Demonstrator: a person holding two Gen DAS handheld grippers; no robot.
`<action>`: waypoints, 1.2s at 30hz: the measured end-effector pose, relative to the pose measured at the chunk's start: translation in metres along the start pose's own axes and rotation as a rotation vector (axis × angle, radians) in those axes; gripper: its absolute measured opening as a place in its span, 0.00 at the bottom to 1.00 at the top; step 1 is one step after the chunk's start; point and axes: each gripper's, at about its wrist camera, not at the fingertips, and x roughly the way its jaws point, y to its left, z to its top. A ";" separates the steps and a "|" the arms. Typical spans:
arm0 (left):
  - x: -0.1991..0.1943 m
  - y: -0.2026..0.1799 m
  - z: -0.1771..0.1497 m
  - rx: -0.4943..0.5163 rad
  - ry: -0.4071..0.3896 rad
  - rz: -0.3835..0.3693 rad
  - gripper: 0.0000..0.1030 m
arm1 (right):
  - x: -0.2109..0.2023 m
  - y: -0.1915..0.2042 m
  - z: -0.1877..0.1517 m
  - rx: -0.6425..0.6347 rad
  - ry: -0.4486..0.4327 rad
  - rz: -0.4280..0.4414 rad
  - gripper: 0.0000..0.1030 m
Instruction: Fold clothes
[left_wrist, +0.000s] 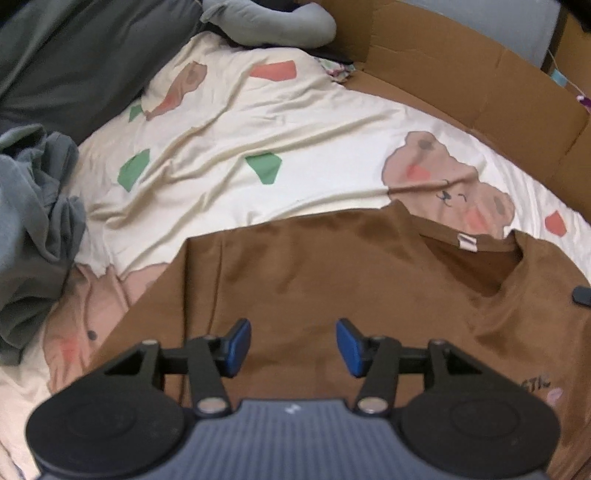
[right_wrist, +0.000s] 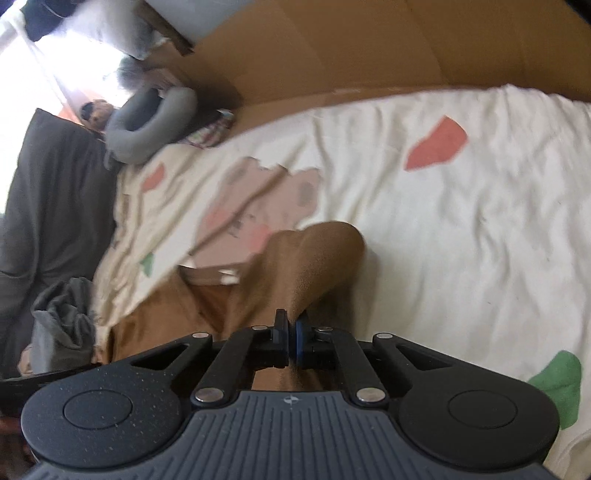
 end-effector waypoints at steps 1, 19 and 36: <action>0.001 0.000 0.001 -0.012 0.003 -0.009 0.53 | -0.002 0.007 0.000 -0.010 -0.004 0.010 0.02; 0.004 0.012 0.003 -0.142 0.020 -0.039 0.58 | 0.015 0.130 -0.053 -0.342 0.114 0.146 0.02; 0.006 0.015 -0.002 -0.161 0.031 -0.057 0.59 | 0.005 0.122 -0.057 -0.318 0.157 0.203 0.20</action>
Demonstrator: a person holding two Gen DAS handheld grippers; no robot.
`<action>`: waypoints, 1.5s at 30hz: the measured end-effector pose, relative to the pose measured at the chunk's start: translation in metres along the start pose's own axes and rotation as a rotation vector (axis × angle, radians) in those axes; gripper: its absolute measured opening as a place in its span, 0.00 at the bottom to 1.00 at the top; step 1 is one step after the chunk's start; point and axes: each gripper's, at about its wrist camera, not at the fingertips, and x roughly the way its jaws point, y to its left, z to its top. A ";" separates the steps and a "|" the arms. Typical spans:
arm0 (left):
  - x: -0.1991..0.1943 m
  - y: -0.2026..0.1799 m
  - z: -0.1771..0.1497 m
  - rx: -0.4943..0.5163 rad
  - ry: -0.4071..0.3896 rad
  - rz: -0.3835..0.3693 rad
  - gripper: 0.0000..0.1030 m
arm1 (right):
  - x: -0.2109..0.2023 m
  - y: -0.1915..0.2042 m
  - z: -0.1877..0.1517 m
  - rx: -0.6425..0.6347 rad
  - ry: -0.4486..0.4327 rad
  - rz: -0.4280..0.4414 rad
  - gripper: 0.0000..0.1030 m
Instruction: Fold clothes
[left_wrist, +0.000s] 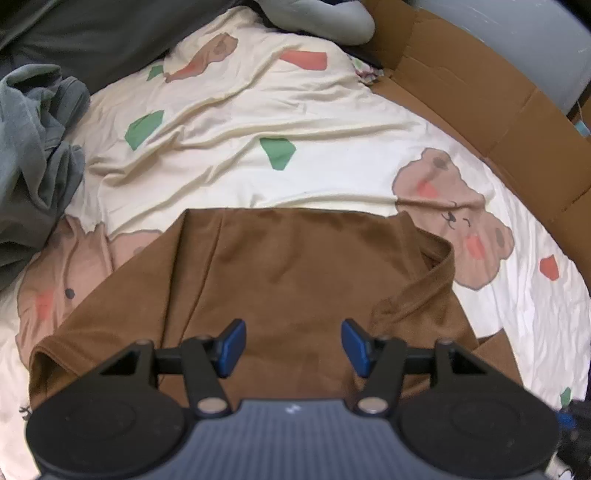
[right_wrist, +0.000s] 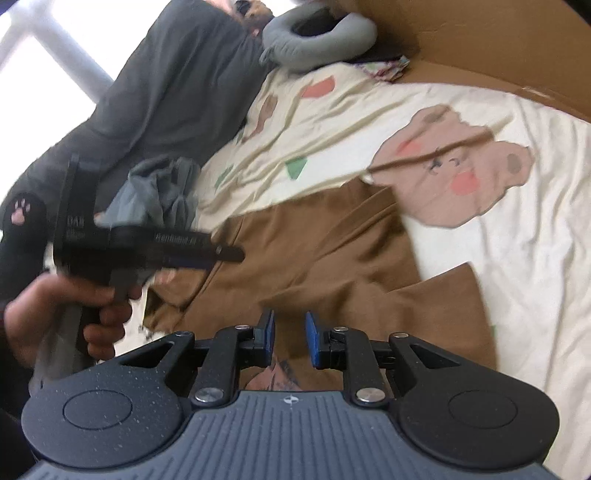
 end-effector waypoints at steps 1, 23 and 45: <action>0.000 0.000 0.000 0.002 0.002 -0.001 0.59 | -0.002 -0.006 0.002 0.016 -0.012 -0.016 0.21; 0.011 -0.007 -0.011 0.030 0.046 -0.005 0.61 | 0.039 -0.119 0.016 0.166 0.041 -0.196 0.32; 0.015 -0.007 -0.015 0.007 0.058 -0.038 0.61 | -0.077 -0.109 0.017 0.231 -0.130 -0.322 0.01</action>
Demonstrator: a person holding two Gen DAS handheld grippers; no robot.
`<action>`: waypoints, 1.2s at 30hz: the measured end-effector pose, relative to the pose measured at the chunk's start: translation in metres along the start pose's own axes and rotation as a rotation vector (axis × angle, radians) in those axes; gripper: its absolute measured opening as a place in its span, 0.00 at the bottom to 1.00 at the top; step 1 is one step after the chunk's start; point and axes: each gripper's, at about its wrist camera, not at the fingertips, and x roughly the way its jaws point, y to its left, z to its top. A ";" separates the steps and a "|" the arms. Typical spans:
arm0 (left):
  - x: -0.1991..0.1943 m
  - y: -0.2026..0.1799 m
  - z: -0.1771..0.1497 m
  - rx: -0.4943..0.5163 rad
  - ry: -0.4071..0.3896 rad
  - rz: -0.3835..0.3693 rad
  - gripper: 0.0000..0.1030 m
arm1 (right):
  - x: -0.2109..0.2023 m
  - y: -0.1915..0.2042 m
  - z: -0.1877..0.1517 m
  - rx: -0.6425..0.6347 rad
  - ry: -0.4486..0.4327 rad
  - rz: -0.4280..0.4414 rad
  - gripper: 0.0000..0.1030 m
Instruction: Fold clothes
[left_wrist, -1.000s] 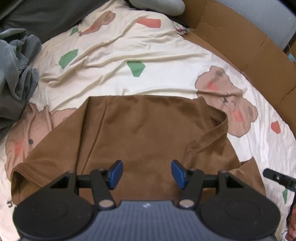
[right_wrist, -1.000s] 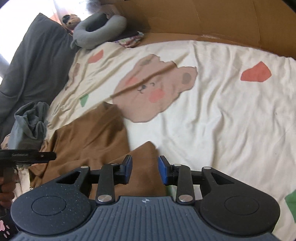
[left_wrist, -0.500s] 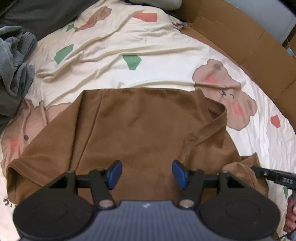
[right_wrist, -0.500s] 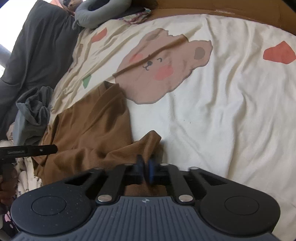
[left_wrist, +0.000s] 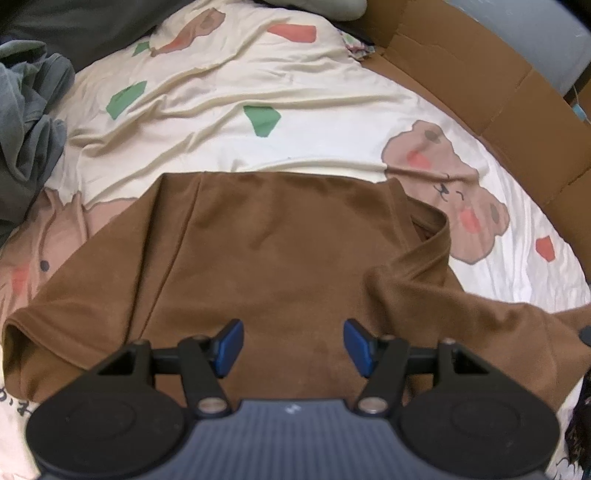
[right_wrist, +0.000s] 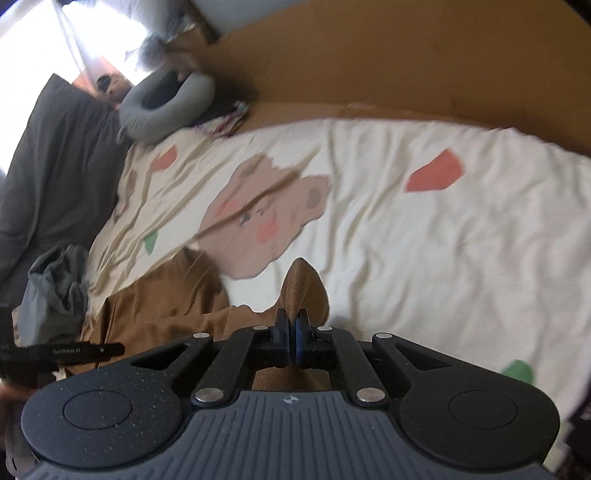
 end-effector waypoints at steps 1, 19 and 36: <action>0.000 0.000 0.000 0.002 0.000 0.000 0.61 | -0.006 -0.003 0.000 0.006 -0.013 -0.014 0.01; -0.002 0.001 0.004 -0.006 -0.011 0.009 0.61 | -0.085 -0.055 0.005 0.073 -0.169 -0.357 0.01; -0.001 0.006 0.007 -0.007 -0.016 0.017 0.61 | -0.050 -0.107 -0.064 0.253 0.038 -0.510 0.05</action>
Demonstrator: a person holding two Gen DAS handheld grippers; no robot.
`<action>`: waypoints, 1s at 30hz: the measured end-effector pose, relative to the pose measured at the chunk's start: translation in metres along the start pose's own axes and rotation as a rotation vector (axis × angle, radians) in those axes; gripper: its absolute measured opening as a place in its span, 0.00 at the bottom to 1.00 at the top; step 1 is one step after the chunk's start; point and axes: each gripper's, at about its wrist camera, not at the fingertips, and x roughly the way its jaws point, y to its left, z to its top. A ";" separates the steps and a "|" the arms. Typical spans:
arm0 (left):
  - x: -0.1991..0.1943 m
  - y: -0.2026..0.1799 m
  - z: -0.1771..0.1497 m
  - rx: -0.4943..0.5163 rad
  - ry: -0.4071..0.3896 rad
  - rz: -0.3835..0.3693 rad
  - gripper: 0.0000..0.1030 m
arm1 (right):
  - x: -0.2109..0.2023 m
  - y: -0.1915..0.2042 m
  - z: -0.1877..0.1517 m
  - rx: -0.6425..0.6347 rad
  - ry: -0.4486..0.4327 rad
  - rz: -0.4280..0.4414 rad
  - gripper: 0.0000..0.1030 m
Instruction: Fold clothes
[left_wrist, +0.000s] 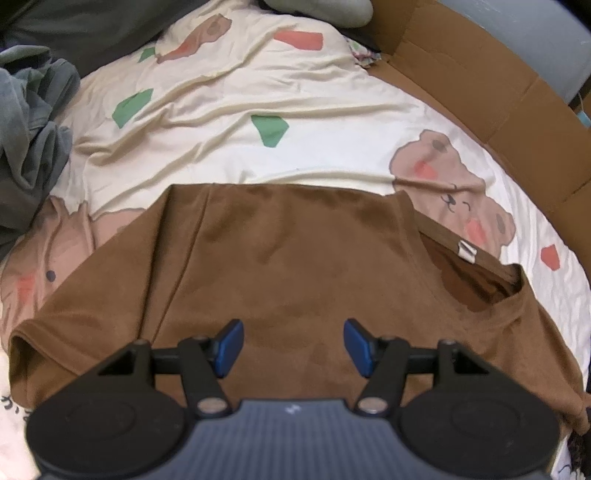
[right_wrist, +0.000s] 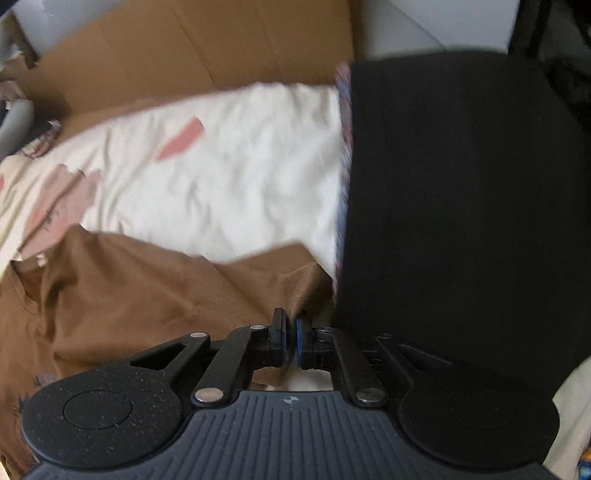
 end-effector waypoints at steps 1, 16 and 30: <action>0.000 0.001 0.000 -0.003 0.002 0.001 0.61 | 0.001 -0.002 -0.002 0.009 0.008 -0.006 0.10; -0.012 0.021 0.020 0.107 -0.063 0.073 0.61 | -0.035 0.015 0.022 -0.129 -0.143 0.011 0.26; 0.008 0.029 0.078 0.317 -0.174 0.160 0.58 | 0.025 0.053 0.055 -0.208 -0.106 0.125 0.26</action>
